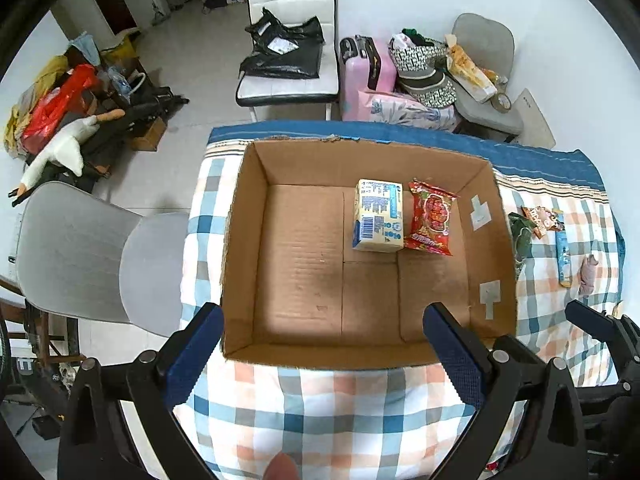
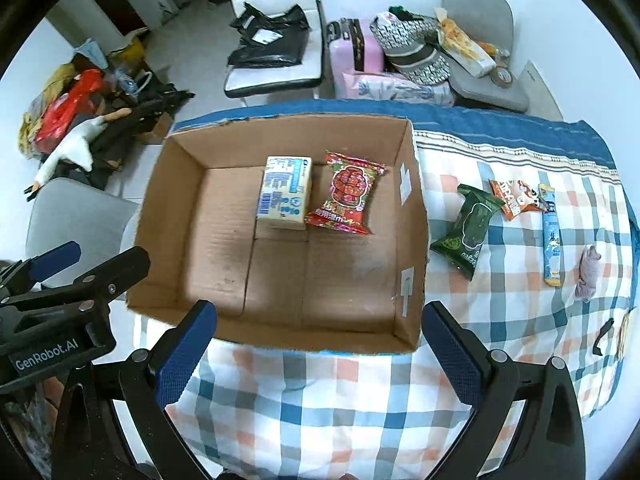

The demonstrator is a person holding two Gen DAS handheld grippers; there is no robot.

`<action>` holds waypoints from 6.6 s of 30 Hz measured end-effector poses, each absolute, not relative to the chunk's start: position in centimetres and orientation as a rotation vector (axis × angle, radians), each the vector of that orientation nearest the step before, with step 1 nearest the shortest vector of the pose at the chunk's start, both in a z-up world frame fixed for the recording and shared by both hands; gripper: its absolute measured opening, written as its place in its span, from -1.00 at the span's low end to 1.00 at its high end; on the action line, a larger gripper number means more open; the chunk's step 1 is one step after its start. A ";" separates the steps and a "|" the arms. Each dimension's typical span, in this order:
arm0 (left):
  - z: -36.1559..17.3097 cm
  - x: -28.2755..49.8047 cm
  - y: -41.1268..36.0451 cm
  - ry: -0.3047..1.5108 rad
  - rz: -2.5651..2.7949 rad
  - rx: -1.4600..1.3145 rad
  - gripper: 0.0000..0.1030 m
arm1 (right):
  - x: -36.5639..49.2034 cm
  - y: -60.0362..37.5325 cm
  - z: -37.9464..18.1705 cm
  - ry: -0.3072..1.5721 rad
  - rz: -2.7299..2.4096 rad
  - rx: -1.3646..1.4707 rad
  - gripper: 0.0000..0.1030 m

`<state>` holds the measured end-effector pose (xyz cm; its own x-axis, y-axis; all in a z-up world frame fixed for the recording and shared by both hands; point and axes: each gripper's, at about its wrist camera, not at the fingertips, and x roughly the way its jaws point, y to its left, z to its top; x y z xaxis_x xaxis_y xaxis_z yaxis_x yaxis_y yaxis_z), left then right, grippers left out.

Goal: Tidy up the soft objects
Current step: 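Grasp the green snack bag with the left tool while the right tool grasps the lilac plush, then carry the green bag and lilac plush into the box and release both, then grasp the orange panda bag with the left tool while the right tool grasps the blue drink pouch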

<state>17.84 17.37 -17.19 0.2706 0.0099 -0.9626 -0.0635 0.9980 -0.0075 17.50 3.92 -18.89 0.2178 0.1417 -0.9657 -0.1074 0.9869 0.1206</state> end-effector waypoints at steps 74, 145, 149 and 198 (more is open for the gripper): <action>-37.6 27.0 -19.3 1.702 -0.120 0.149 -0.29 | 23.1 -43.9 -38.1 1.615 -0.270 0.313 -0.29; -32.1 34.8 19.7 1.649 0.016 -0.056 -0.13 | 27.1 2.2 -34.0 1.776 0.110 0.123 0.58; -30.1 33.4 20.1 1.608 0.016 -0.067 -0.04 | 27.0 2.5 -32.9 1.747 0.115 0.091 0.79; -17.2 28.0 -9.9 1.270 -0.189 0.252 0.83 | 20.8 -25.5 -19.2 1.372 -0.134 0.192 0.94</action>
<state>28.03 -9.87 -17.20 0.2867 -0.0013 -0.9580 0.2782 0.9570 0.0819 20.82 -25.54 -19.15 0.1935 0.0174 -0.9809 0.2067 0.9767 0.0581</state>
